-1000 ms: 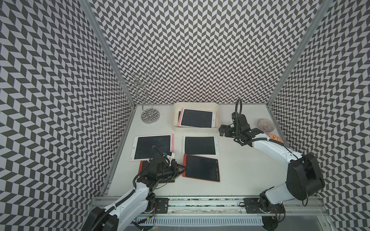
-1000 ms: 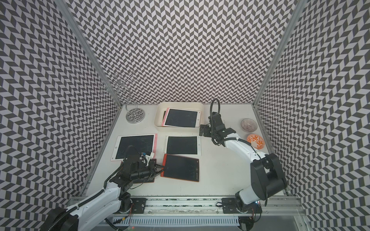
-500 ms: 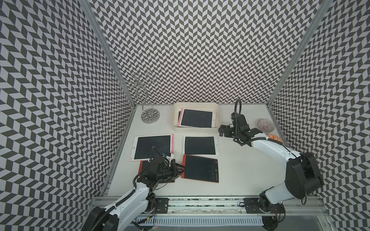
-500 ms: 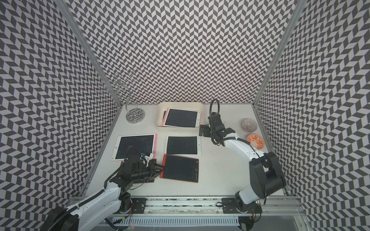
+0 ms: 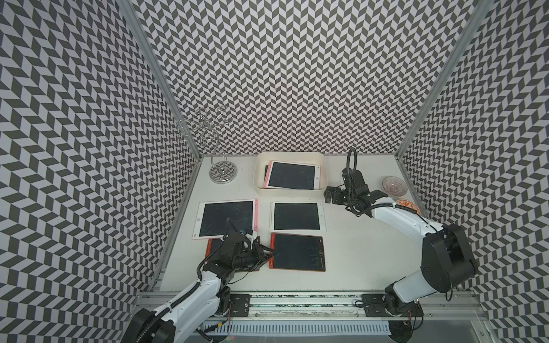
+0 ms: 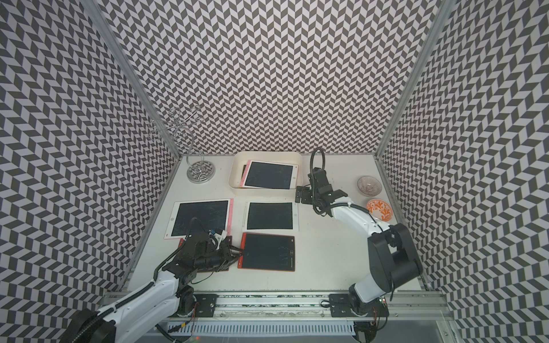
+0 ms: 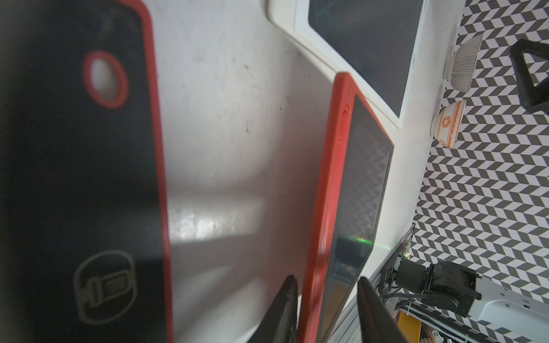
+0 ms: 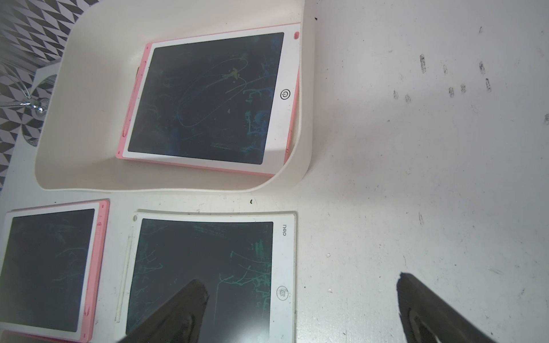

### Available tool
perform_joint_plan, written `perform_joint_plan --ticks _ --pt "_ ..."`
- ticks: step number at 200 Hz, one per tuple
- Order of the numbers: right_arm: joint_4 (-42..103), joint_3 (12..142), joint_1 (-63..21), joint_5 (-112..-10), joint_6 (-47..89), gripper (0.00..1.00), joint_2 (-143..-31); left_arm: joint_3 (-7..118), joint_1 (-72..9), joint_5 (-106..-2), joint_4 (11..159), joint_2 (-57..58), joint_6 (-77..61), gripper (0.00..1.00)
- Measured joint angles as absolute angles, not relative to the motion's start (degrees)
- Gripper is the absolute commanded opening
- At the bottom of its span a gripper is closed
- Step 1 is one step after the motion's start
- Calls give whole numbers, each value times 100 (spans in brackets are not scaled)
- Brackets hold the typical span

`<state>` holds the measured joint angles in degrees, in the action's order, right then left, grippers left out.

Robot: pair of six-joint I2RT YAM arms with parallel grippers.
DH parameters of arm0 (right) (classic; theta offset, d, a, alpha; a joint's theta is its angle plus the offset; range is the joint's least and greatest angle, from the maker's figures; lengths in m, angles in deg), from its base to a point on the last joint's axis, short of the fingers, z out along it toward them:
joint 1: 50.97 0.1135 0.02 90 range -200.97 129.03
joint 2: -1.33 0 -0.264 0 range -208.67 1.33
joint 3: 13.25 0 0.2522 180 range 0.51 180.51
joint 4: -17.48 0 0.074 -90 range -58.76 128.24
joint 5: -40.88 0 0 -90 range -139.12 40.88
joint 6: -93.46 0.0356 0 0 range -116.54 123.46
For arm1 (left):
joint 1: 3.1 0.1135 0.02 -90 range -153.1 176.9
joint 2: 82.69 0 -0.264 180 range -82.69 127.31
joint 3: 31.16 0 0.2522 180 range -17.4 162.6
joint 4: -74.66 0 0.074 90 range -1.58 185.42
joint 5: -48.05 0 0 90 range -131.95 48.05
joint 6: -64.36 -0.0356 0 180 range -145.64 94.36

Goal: Take out the writing tablet from the storage box
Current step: Place the writing tablet at the center of the board.

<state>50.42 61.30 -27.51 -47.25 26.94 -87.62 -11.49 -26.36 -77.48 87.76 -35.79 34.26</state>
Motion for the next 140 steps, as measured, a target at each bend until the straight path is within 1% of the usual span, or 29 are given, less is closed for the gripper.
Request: perform_joint_plan --ticks 11,29,42,67,83,95,105,123,140 --pt "5044 6130 -2751 -4725 2692 99 -8780 -1101 -2638 -7733 8830 -3562 3402 39" --pt "5044 6133 -2751 -4725 2690 100 -8801 -990 -2636 -7693 8927 -3525 3363 46" --pt "5047 6146 -2751 -4725 2688 99 -8808 -909 -2638 -7656 9012 -3516 3315 48" --pt "5047 6237 -2751 -4722 2677 100 -8834 -723 -2638 -7545 9182 -3514 3205 57" --pt "5047 6299 -2751 -4720 2653 100 -8850 -596 -2638 -7455 9329 -3512 3125 60" --pt "5047 6345 -2751 -4703 2633 99 -8860 -522 -2638 -7392 9412 -3512 3079 64" --pt "5051 6380 -2751 -4677 2602 100 -8871 -469 -2638 -7339 9480 -3512 3033 68" --pt "5053 6432 -2751 -4615 2552 99 -8876 -367 -2638 -7228 9650 -3512 2980 82" --pt "5068 6500 -2751 -4572 2532 100 -8880 -211 -2638 -7092 9847 -3503 2845 97"
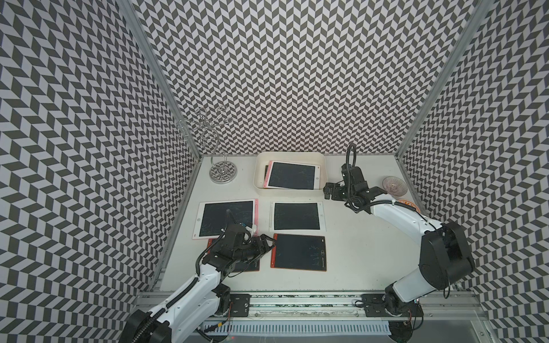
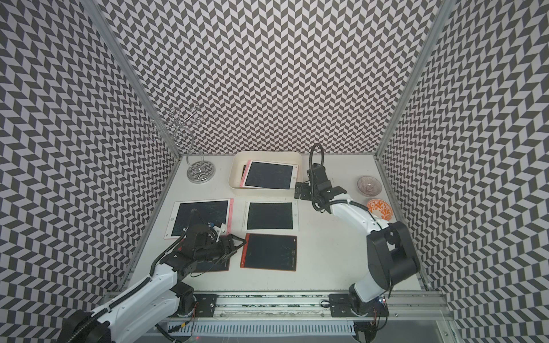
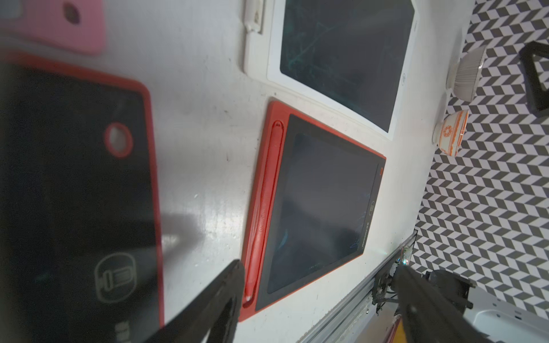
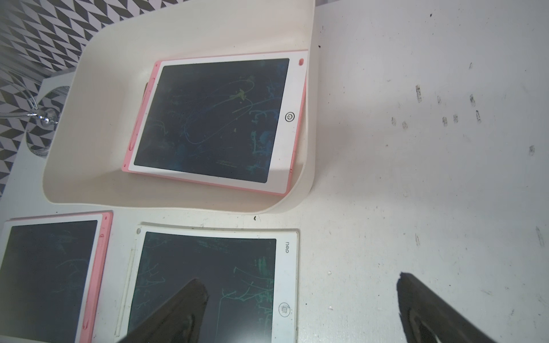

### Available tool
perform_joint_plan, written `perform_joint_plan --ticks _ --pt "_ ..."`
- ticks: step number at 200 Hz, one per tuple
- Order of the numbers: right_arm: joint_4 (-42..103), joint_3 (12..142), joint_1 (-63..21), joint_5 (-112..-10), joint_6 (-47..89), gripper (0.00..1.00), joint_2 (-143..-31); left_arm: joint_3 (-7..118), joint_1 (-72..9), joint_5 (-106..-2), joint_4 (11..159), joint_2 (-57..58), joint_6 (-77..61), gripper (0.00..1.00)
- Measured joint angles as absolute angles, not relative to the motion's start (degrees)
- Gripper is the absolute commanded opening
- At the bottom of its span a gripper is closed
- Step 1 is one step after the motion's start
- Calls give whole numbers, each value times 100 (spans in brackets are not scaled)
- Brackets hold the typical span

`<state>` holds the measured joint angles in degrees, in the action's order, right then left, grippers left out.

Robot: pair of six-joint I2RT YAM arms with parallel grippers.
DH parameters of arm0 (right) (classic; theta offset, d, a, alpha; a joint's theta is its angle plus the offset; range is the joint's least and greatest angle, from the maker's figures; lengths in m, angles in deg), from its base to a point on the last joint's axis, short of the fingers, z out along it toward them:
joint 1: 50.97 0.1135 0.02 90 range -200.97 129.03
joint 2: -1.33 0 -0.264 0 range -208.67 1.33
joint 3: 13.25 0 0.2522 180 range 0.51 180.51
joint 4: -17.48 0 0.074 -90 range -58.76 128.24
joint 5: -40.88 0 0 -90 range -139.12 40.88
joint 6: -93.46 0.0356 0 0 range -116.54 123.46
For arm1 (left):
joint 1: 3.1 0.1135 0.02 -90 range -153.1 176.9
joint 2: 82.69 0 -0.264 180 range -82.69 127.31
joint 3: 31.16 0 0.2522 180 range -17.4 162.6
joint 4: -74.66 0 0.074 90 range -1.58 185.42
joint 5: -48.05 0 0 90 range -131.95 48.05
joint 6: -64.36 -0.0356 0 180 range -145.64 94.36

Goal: Take out the writing tablet from the storage box
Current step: Place the writing tablet at the center of the board, then pick up the writing tablet from the storage box.

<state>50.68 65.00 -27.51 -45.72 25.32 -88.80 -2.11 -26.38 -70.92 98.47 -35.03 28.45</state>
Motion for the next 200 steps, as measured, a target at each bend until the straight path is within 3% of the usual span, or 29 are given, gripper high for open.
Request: perform_joint_plan --ticks 57,146,200 --pt "5248 7005 -2751 -4438 2480 99 -9086 888 -2636 -6596 10323 -3088 2454 99" --pt "5501 7582 -2882 -4425 2364 100 -9138 3506 -2621 -5866 10655 -1433 1230 99" --pt "5608 8189 -3271 -4513 2106 93 -9339 4558 -2549 -5079 10531 -690 307 99"
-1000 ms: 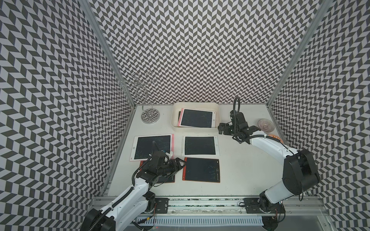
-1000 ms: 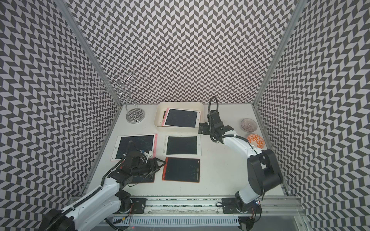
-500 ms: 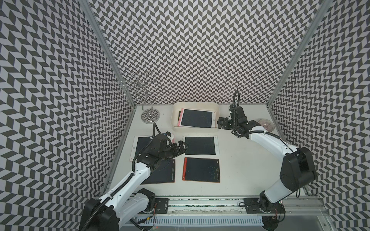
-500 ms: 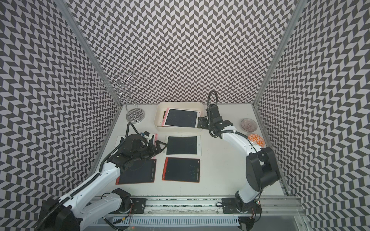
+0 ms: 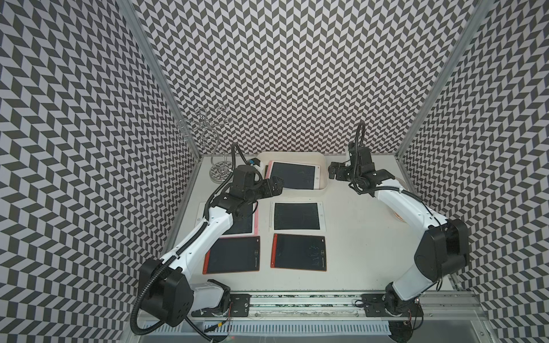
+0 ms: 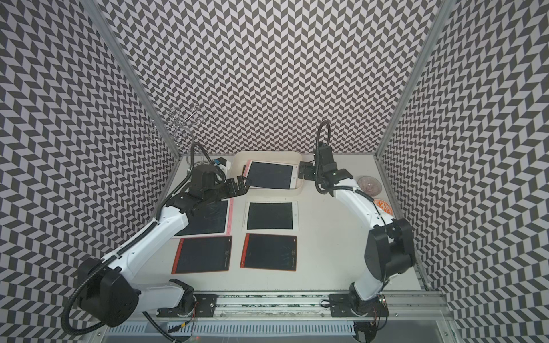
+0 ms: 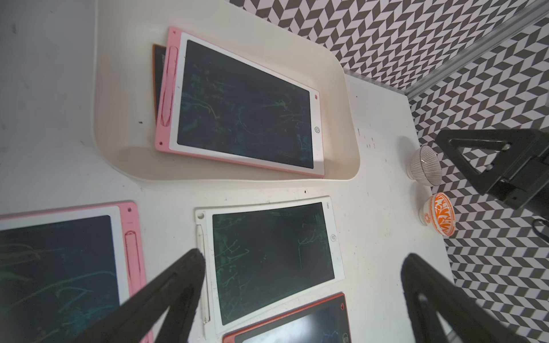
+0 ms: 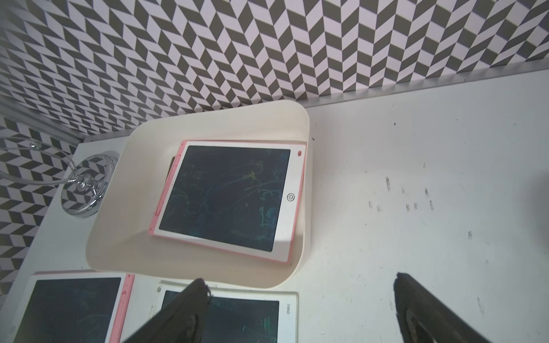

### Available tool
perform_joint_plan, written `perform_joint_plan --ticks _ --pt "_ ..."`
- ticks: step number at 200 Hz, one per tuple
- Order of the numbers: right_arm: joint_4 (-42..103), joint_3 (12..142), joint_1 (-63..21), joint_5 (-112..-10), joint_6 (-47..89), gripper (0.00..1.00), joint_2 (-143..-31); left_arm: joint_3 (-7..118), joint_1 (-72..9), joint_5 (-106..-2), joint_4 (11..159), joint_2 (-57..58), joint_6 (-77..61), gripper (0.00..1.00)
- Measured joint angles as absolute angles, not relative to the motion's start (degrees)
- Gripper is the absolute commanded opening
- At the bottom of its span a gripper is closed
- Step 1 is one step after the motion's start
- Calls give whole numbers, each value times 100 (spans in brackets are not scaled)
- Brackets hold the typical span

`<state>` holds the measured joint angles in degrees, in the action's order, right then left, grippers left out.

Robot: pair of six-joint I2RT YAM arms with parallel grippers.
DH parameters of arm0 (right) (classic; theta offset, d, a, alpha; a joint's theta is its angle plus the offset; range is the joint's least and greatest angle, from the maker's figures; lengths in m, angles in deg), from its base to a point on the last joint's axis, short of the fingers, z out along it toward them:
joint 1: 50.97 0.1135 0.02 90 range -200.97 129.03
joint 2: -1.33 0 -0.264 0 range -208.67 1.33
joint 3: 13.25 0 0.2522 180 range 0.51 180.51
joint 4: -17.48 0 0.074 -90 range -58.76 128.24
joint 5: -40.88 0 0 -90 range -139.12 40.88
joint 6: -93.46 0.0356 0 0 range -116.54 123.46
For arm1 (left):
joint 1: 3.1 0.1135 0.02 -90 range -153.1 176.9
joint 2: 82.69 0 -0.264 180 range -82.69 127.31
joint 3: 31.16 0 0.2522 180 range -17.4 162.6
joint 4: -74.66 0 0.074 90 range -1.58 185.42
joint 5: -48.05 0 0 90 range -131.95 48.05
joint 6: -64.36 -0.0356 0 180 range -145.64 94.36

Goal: Take out the writing tablet from the storage box
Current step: Pick up the writing tablet from the storage box.

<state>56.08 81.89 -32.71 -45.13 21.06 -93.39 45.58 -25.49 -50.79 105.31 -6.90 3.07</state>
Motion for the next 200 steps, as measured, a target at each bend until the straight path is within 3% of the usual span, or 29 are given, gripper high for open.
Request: perform_joint_plan --ticks 62,101,140,200 --pt "5652 8364 -3644 -5195 1964 82 -9647 5552 -2131 -4839 10319 414 -209 99" --pt "5283 7885 -3625 -5772 2218 81 -9768 5843 -1963 -4863 10107 932 -436 99" --pt "5162 7936 -3607 -5791 2347 82 -10233 6339 -1841 -4974 10004 1603 -641 99" --pt "5294 9112 -3570 -5498 2382 79 -11247 6791 -1766 -5101 10006 2451 -764 99"
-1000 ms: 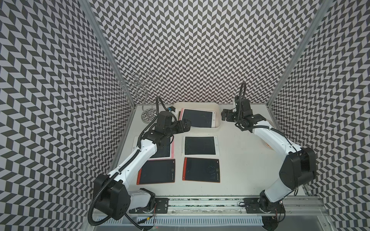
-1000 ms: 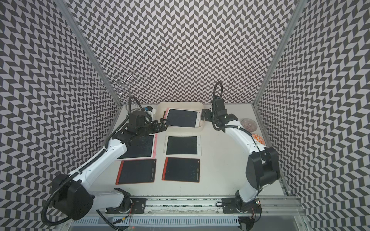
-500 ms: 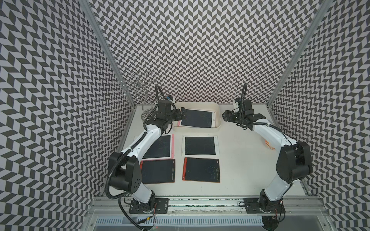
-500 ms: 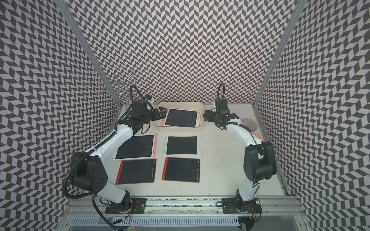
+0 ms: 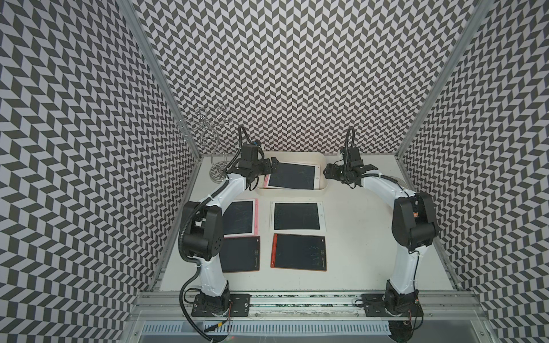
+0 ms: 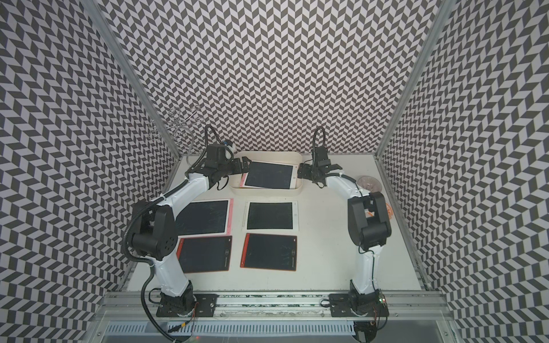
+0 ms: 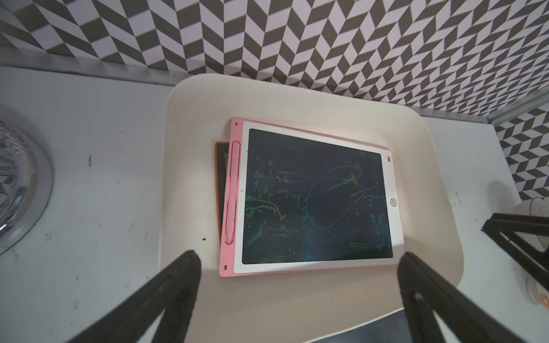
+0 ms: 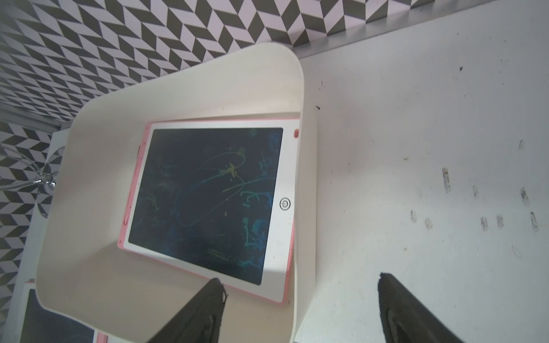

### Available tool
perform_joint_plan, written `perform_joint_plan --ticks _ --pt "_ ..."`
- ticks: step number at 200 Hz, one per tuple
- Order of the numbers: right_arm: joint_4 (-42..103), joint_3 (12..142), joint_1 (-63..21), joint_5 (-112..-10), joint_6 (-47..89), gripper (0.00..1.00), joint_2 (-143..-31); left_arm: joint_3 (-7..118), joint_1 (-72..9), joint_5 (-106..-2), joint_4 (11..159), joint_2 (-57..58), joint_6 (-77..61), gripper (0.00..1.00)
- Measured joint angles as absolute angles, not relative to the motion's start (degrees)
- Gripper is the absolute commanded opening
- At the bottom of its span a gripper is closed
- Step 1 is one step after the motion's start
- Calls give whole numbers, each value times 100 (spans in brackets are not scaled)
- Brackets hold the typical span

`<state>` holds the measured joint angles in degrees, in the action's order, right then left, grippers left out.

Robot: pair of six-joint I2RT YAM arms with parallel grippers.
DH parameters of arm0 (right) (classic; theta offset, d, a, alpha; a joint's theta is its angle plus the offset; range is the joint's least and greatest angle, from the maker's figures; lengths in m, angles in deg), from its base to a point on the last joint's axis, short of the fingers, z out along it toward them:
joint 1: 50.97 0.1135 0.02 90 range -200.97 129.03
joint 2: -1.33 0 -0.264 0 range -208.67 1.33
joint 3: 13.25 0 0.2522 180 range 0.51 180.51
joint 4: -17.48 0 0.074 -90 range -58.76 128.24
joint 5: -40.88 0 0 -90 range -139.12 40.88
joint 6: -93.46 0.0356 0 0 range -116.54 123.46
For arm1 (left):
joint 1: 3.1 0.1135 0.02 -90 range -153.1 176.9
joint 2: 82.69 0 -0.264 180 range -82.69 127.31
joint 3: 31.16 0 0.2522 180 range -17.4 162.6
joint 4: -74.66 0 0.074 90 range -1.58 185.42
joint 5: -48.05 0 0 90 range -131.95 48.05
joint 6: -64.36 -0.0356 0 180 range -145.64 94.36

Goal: Take out the writing tablet from the storage box
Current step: Pick up the writing tablet from the storage box.

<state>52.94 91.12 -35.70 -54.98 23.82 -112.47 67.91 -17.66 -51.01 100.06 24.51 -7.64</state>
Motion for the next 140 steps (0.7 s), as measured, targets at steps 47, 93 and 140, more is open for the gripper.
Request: perform_joint_plan --ticks 47,93,140 --pt "5403 9846 -3537 -5127 2290 73 -11669 7292 -1766 -5287 10004 3032 -751 99" --pt "5600 10178 -3435 -4801 2183 70 -12028 7456 -1758 -5322 10063 3367 -740 99" --pt "5788 10545 -3314 -4580 2139 66 -12410 7640 -1758 -5296 10310 3605 -851 99"
